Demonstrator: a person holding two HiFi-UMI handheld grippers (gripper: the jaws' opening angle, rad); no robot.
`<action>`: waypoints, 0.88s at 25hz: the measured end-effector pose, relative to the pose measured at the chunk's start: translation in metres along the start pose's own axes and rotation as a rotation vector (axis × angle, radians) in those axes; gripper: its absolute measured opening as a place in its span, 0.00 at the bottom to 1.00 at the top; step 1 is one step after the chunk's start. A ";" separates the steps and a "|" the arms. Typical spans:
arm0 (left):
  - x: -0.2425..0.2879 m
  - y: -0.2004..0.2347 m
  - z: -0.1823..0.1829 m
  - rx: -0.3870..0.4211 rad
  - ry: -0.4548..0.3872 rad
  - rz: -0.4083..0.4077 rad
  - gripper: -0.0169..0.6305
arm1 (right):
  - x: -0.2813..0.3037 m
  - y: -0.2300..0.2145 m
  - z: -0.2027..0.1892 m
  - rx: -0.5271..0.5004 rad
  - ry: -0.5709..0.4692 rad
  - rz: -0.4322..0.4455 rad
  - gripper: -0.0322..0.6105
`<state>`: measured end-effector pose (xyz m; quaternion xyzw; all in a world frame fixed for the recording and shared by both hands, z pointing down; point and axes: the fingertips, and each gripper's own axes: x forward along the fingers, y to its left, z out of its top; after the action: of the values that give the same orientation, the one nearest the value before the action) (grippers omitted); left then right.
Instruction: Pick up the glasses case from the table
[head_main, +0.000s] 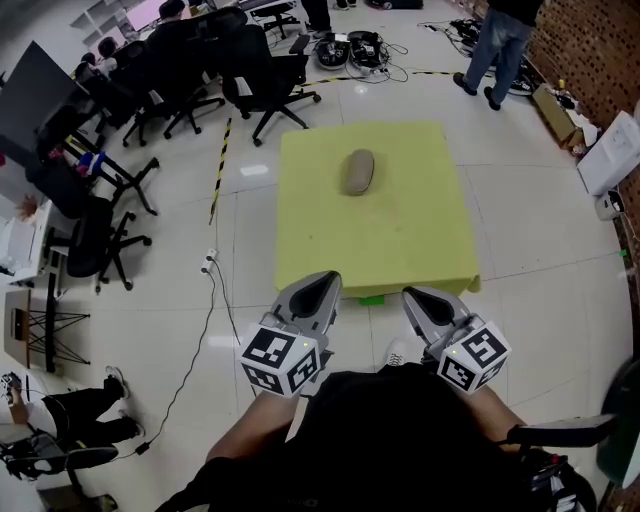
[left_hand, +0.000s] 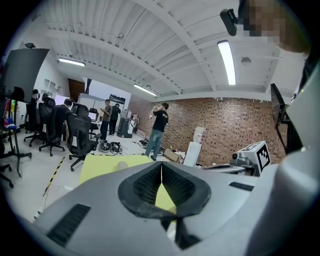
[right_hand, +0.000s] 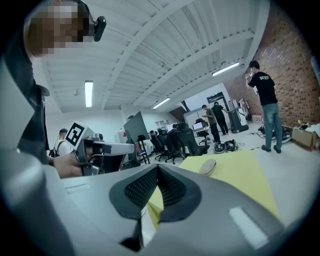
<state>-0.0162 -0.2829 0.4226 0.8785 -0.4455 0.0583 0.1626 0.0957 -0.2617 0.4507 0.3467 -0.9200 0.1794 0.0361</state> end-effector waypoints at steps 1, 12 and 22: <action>0.007 -0.001 0.003 0.003 0.001 0.002 0.04 | -0.001 -0.008 0.003 -0.001 0.000 0.001 0.05; 0.080 -0.030 0.017 0.029 -0.010 0.040 0.04 | -0.027 -0.091 0.026 0.010 -0.010 0.012 0.05; 0.053 0.007 0.011 0.006 0.025 0.229 0.04 | 0.009 -0.095 0.008 0.070 0.029 0.135 0.05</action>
<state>0.0099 -0.3311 0.4268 0.8216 -0.5406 0.0885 0.1580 0.1509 -0.3362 0.4737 0.2825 -0.9338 0.2183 0.0250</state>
